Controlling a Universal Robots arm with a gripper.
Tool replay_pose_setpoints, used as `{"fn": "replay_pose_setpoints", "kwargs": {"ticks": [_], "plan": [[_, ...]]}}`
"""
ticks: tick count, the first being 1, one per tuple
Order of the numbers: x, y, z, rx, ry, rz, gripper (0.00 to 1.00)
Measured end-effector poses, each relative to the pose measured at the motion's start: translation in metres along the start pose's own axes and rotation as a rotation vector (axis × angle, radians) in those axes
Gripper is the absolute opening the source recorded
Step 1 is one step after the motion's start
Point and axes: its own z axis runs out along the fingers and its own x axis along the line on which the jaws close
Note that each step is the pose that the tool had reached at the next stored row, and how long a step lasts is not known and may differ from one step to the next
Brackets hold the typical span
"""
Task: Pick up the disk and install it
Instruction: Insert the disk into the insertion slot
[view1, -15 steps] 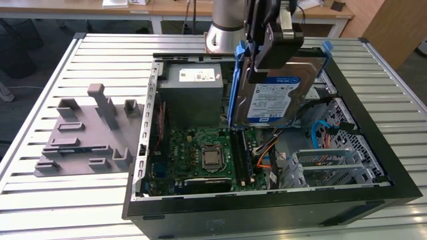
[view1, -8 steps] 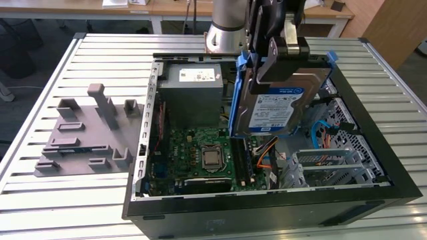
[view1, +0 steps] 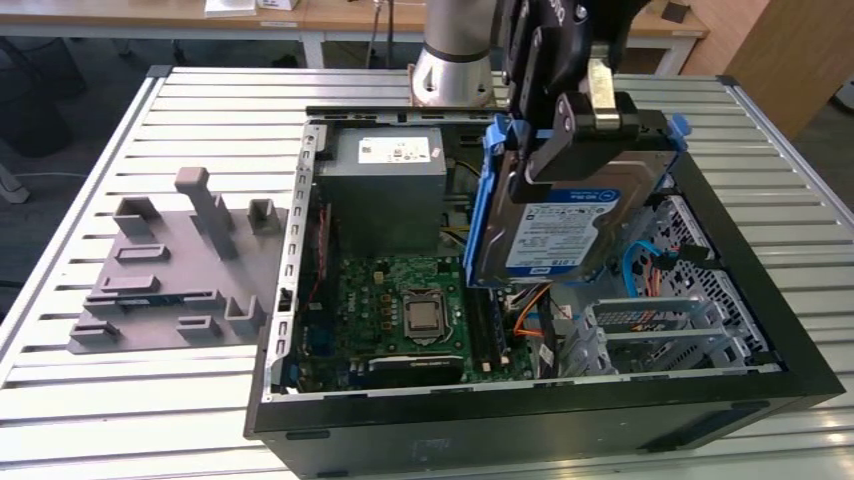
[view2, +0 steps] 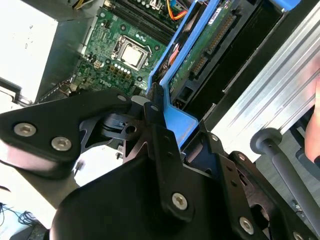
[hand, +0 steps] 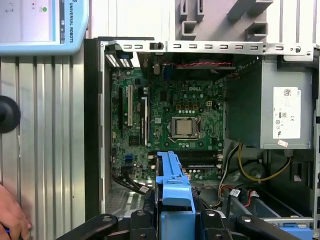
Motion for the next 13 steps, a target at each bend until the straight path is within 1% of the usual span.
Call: {"fn": "replay_pose_setpoints", "kwargs": {"ticks": [4,9,13], "plan": [[0.0021,-0.0072,0.0008,-0.0015,0.0002,0.000,0.36],[0.0098,-0.0112,0.0022,-0.0024,0.0000,0.001,0.36],[0.0143,-0.0151,0.0029,-0.0045,0.0001,0.002,0.36]]}}
